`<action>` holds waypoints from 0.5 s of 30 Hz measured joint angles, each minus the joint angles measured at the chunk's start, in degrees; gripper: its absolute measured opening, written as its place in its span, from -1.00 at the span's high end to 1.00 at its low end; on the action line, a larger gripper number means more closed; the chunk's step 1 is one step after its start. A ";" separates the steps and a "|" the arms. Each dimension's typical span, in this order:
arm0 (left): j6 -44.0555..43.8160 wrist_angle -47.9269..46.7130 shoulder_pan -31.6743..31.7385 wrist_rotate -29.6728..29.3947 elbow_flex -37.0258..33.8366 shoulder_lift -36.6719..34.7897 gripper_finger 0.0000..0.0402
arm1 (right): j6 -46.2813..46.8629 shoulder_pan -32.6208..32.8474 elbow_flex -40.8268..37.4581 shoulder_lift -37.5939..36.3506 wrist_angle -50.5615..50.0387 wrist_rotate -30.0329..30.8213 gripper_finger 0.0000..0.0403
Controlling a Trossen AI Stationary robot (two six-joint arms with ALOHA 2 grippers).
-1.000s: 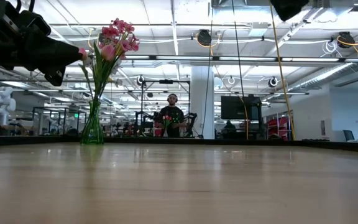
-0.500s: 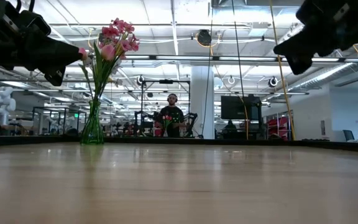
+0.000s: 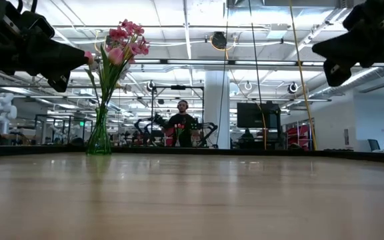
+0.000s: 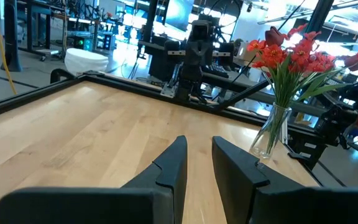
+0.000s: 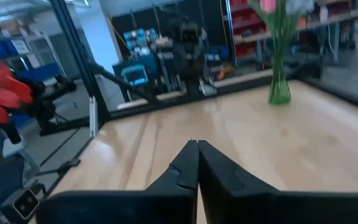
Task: Sort flowers into vase by color
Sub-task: Return to Home Position
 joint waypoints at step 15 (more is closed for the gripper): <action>0.00 0.00 0.01 0.00 0.01 -0.02 0.60 | -3.75 -0.09 -3.79 -3.99 5.44 -0.97 1.00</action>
